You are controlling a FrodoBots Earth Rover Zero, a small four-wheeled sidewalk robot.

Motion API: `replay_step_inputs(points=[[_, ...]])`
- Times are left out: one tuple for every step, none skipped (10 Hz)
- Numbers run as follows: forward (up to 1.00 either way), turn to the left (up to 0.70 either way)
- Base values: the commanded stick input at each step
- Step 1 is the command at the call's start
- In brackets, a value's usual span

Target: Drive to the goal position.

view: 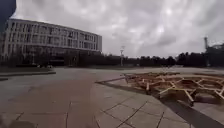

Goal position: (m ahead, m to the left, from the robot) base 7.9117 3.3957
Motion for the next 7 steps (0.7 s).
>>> replay_step_inputs(points=[[0.7,0.14],[0.7,0.02],[0.7,0.02],[0.7,0.0],[0.7,0.0],[0.7,0.0],[0.7,0.0]])
